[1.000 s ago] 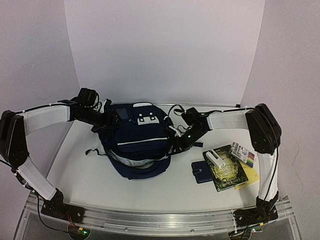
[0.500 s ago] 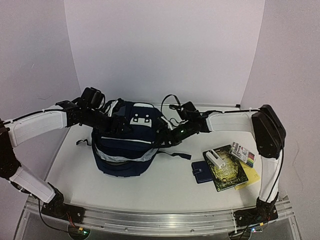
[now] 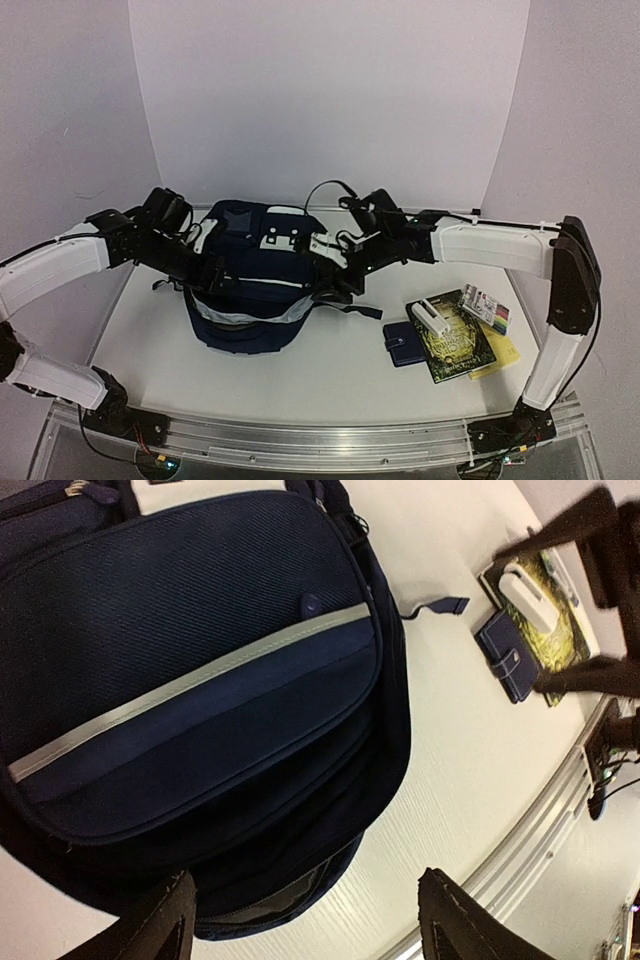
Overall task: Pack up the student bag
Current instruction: Adjust the student bag at the center of the board.
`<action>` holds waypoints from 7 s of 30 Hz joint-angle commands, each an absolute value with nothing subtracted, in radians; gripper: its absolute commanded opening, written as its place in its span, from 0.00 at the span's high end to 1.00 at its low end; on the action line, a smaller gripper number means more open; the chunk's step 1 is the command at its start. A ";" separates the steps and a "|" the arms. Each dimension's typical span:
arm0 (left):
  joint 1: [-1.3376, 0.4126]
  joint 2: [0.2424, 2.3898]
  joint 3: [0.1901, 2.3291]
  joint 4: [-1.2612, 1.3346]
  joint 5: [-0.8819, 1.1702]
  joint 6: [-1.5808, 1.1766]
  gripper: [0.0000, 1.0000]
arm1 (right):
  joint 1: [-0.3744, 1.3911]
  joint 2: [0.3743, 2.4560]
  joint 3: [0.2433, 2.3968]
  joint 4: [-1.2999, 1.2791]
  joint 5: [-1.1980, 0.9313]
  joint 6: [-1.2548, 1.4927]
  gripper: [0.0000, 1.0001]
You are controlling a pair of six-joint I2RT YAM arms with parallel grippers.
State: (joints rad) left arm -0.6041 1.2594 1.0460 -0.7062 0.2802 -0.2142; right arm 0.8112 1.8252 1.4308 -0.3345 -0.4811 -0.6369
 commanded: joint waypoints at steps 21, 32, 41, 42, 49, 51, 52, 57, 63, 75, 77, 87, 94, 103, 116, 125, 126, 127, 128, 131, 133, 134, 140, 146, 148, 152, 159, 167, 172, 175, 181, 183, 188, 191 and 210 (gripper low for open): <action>-0.508 1.199 1.040 -0.861 0.227 -0.304 0.27 | 0.966 2.096 1.619 -0.365 -0.220 -1.153 0.33; -0.493 1.195 1.047 -0.860 0.241 -0.305 0.28 | 0.969 2.087 1.701 -0.454 -0.250 -1.144 0.31; -0.473 1.207 1.060 -0.873 0.268 -0.297 0.30 | 0.981 2.159 1.658 -0.462 -0.192 -1.257 0.43; -0.473 1.212 1.063 -0.881 0.268 -0.293 0.31 | 0.982 2.165 1.657 -0.462 -0.184 -1.266 0.46; -0.472 1.250 1.098 -0.928 0.235 -0.270 0.34 | 0.998 2.181 1.621 -0.460 -0.126 -1.335 0.63; -0.472 1.260 1.108 -0.932 0.234 -0.269 0.34 | 1.001 2.182 1.612 -0.460 -0.108 -1.353 0.66; -0.472 1.266 1.112 -0.930 0.235 -0.269 0.34 | 1.001 2.178 1.607 -0.460 -0.109 -1.355 0.68; -0.471 1.272 1.129 -0.931 0.238 -0.269 0.34 | 1.018 2.120 1.551 -0.459 -0.114 -1.375 0.79; -0.471 1.281 1.149 -0.950 0.218 -0.247 0.35 | 1.036 2.090 1.520 -0.358 -0.035 -1.316 1.00; -0.471 1.186 1.138 -0.850 0.145 -0.158 0.34 | 1.012 1.971 1.580 -0.104 0.227 -1.005 1.00; -0.471 1.150 1.096 -0.788 0.135 -0.122 0.34 | 1.002 1.948 1.549 0.006 0.283 -0.954 1.00; -0.472 1.106 1.024 -0.584 0.103 0.123 0.31 | 0.925 1.880 1.537 0.276 0.403 -0.799 1.00; -0.473 1.178 1.069 -0.507 0.222 0.326 0.30 | 0.924 1.880 1.528 0.366 0.392 -0.779 1.00; -0.471 1.353 1.209 -0.546 0.331 0.397 0.31 | 0.925 1.865 1.464 0.415 0.341 -0.842 1.00; -0.464 1.493 1.330 -0.686 0.454 0.435 0.44 | 0.924 1.833 1.411 0.464 0.302 -0.934 1.00; -0.440 1.530 1.391 -0.808 0.458 0.462 0.61 | 0.923 1.821 1.384 0.470 0.298 -0.953 1.00; -0.440 1.524 1.383 -0.809 0.457 0.462 0.62 | 0.922 1.822 1.388 0.471 0.301 -0.948 1.00; -0.440 1.516 1.375 -0.810 0.452 0.462 0.62 | 0.920 1.823 1.392 0.471 0.304 -0.943 1.00; -0.440 1.509 1.367 -0.811 0.438 0.462 0.63 | 0.918 1.825 1.400 0.471 0.310 -0.936 1.00; -0.441 1.496 1.355 -0.818 0.404 0.459 0.63 | 0.914 1.834 1.416 0.470 0.323 -0.924 1.00; -0.442 1.502 1.355 -0.827 0.401 0.453 0.63 | 0.914 1.843 1.434 0.469 0.335 -0.915 1.00; -0.444 1.510 1.351 -0.830 0.397 0.453 0.63 | 0.913 1.846 1.444 0.469 0.339 -0.909 1.00; -0.466 1.516 1.324 -0.826 0.354 0.453 0.63 | 0.906 1.860 1.479 0.471 0.359 -0.900 1.00; -0.481 1.520 1.318 -0.781 0.303 0.439 0.73 | 0.903 1.861 1.480 0.471 0.357 -0.899 1.00; -0.482 1.508 1.317 -0.741 0.277 0.415 0.92 | 0.903 1.862 1.474 0.471 0.360 -0.898 1.00; -0.485 1.417 1.267 -0.598 0.185 0.354 1.00 | 0.899 1.866 1.475 0.471 0.382 -0.889 1.00; -0.525 1.226 1.160 -0.198 -0.185 0.303 1.00 | 0.868 1.899 1.578 0.469 0.480 -0.805 1.00; -0.769 1.424 0.947 1.015 -0.708 1.162 1.00 | 0.867 1.984 1.709 0.440 0.605 -0.677 1.00; -0.789 1.620 0.935 1.498 -0.771 1.509 1.00 | 0.867 2.012 1.698 0.448 0.670 -0.572 1.00; -0.799 1.628 0.908 1.501 -0.826 1.475 1.00 | 0.868 1.998 1.622 0.469 0.665 -0.528 1.00; -0.799 1.658 0.821 1.501 -0.915 1.464 1.00 | 0.920 1.994 1.388 0.672 0.642 -0.639 0.88; -0.801 1.645 0.788 1.488 -0.952 1.423 1.00 | 0.933 2.018 1.337 0.734 0.657 -0.674 0.83; -0.849 1.492 0.701 0.964 -0.945 1.087 0.79 | 0.943 2.015 1.257 0.720 0.618 -0.655 0.59; -0.870 1.334 0.745 0.389 -0.846 0.697 0.59 | 0.951 1.976 1.214 0.648 0.547 -0.619 0.43; -0.856 1.244 1.050 -0.559 -0.382 -0.095 0.20 | 0.781 1.808 1.406 -0.261 -0.278 -0.285 0.02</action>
State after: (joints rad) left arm -0.8778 1.2002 0.9549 -0.4699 -0.3925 0.1095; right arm 0.9200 1.8265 1.2684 -0.0690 -0.0322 -0.4789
